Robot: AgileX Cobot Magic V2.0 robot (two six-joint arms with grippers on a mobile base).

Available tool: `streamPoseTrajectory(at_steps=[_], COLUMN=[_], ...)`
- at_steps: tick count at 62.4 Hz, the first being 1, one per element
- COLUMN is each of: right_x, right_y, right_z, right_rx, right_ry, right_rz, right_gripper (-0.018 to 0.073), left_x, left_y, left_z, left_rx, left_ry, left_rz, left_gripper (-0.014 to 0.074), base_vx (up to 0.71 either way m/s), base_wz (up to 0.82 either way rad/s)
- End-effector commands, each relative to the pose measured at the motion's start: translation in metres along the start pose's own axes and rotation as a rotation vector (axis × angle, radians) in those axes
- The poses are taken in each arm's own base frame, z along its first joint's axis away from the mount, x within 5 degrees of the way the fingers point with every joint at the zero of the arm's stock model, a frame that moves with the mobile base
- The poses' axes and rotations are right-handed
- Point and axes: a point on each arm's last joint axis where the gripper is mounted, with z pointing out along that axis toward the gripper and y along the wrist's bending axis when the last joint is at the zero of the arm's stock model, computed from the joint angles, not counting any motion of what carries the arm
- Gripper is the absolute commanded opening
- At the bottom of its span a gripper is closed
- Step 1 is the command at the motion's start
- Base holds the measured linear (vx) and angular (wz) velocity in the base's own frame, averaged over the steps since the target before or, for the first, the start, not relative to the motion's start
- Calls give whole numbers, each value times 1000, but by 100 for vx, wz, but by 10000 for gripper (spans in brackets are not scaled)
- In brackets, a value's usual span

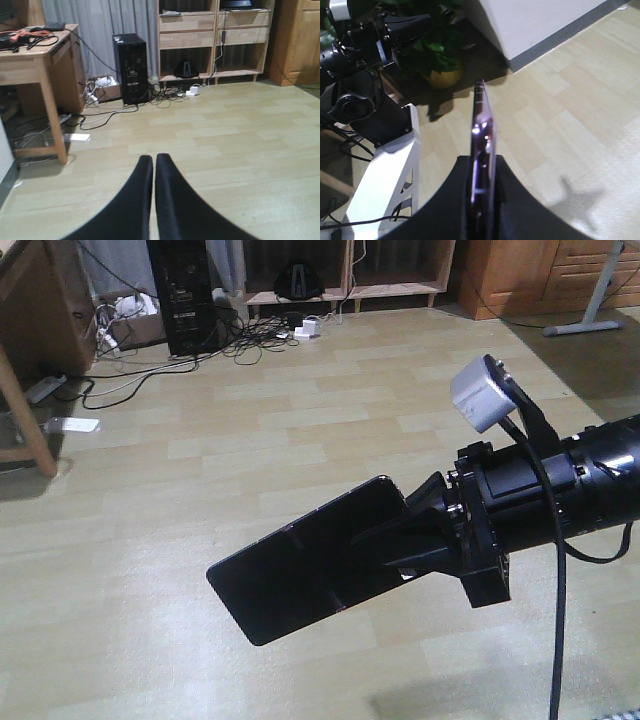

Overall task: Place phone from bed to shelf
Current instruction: 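Turn the base toward the wooden shelves, phone held in right gripper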

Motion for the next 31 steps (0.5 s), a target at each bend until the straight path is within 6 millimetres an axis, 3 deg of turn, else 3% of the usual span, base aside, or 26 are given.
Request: streamPoseTrajectory(at_steps=[1,31], right_x=[-13,-13], right_y=[17,17], right_z=[-9,-9], right_rx=[-69,-71], right_ry=[-75,-75], right_rz=[-34,-34], right_gripper=[-2,-2], left_x=[-4,-4], left_y=[0,0], left_z=[0,0], left_rx=[-3,-3], left_ry=[-71,-71], left_rz=[-9,-9], left_gripper=[1,1], base_vx=[35,35], base_wz=[-11,-20])
